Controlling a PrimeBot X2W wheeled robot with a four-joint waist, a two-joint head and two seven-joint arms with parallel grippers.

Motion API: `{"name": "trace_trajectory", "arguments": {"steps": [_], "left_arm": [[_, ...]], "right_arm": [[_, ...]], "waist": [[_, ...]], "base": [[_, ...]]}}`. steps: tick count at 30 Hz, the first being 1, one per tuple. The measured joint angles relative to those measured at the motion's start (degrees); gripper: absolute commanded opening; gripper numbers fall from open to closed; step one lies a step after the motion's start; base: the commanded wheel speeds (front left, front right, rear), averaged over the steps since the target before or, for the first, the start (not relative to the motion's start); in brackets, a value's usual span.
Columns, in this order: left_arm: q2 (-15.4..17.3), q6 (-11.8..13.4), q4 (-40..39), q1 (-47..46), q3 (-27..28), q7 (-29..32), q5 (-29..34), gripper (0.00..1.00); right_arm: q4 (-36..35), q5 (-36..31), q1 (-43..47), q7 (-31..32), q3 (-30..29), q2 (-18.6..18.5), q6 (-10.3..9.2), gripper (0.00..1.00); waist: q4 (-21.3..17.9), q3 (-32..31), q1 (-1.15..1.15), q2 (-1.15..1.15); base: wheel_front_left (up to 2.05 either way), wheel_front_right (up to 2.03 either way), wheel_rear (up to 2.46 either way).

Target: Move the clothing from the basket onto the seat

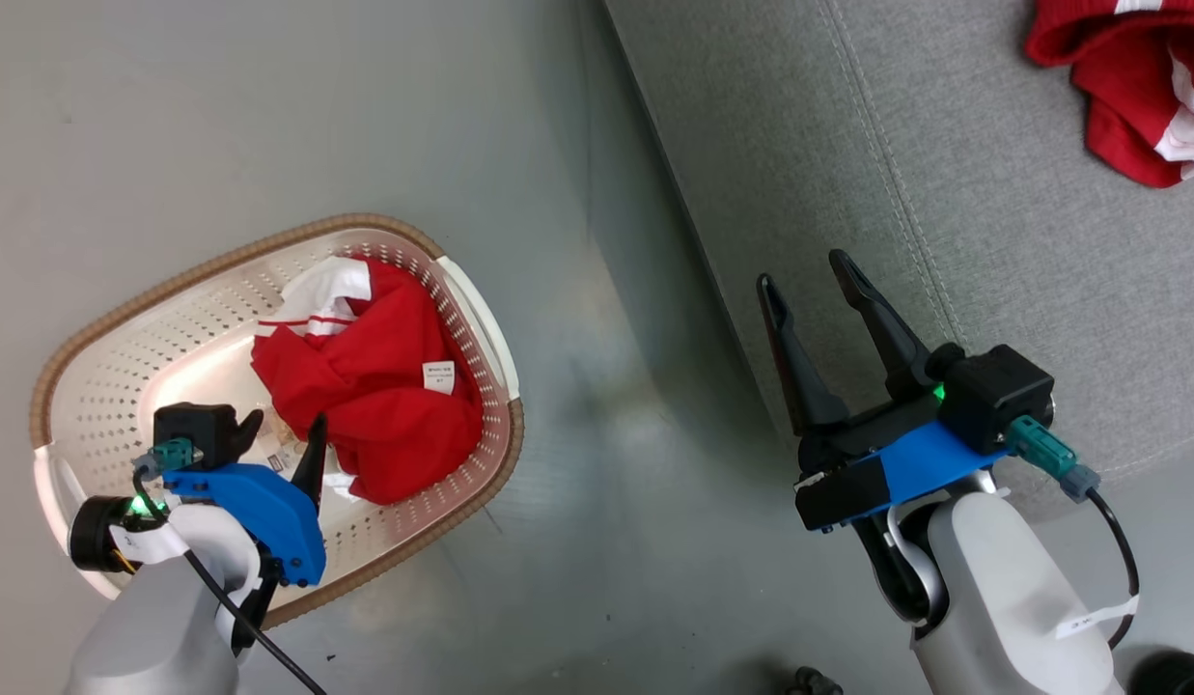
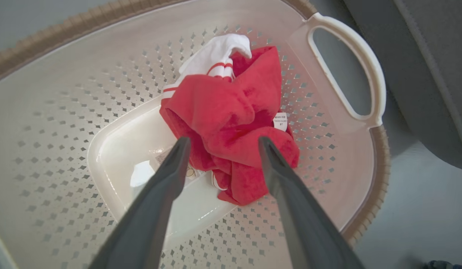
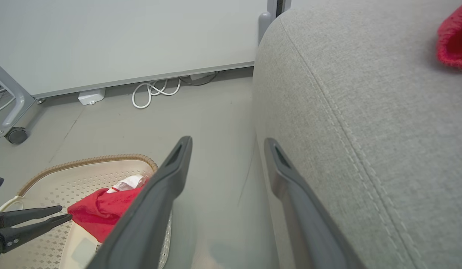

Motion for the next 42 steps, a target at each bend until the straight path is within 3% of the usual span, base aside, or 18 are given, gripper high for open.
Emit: {"name": "trace_trajectory", "arguments": {"steps": [31, 32, 33, 34, 42], "left_arm": [[2.9, 0.01, 5.92, -9.63, -1.35, -1.89, -4.83, 1.0], [2.85, 0.01, 6.23, -9.77, -1.42, -1.89, -4.83, 0.56], [2.85, 0.01, 6.53, -9.84, -1.52, -1.9, -4.82, 0.2], [2.82, 0.01, 6.76, -9.88, -1.6, -2.08, -4.79, 0.0], [2.36, 0.01, 7.92, -9.98, -2.5, -2.59, -4.78, 0.0]], "right_arm": [[-0.71, 2.6, -4.41, -1.23, 4.07, 0.0, 0.0, 1.0], [-0.76, 2.6, -4.41, -1.23, 4.11, 0.0, 0.0, 1.0], [-0.79, 2.61, -4.41, -1.24, 4.12, 0.0, 0.0, 1.0], [-0.8, 2.71, -4.41, -1.24, 4.15, 0.0, 0.0, 1.0], [-0.85, 3.0, -4.36, -1.25, 4.3, 0.0, 0.0, 1.0]], "waist": [[-4.88, 9.94, -0.01, 0.0], [-4.96, 10.01, -0.01, 0.0], [-5.03, 10.05, -0.01, 0.0], [-5.1, 10.05, 0.0, 0.0], [-5.19, 9.76, -0.01, 0.0]], "base": [[0.0, 0.0, 0.0], [0.0, 0.0, 0.0], [0.0, 0.0, 0.0], [0.0, 0.0, 0.0], [0.0, 0.0, 0.0]]}}
